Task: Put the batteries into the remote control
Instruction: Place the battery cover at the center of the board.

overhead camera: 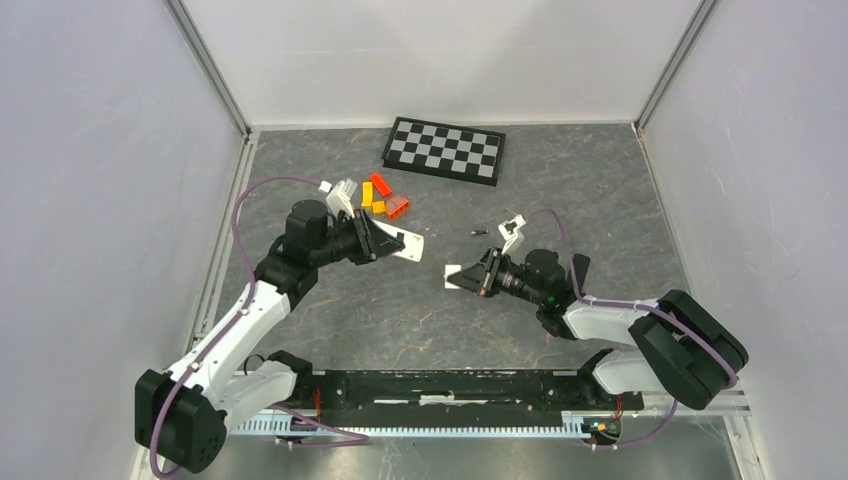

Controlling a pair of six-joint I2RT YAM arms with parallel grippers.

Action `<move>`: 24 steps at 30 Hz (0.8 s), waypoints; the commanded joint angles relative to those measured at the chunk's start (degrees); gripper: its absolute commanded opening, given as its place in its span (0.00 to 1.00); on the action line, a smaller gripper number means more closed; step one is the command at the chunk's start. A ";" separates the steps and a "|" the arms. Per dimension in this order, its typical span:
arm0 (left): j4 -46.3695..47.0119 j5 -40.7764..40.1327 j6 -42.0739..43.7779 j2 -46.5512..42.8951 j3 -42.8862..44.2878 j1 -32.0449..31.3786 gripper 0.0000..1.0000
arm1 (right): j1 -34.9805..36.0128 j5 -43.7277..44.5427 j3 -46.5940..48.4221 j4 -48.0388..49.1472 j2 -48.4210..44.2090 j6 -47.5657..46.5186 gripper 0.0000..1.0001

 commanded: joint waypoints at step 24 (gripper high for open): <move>7.30 4.71 4.01 -3.13 -2.23 -0.03 0.02 | -0.10 27.83 5.18 -44.67 -11.48 -22.73 0.71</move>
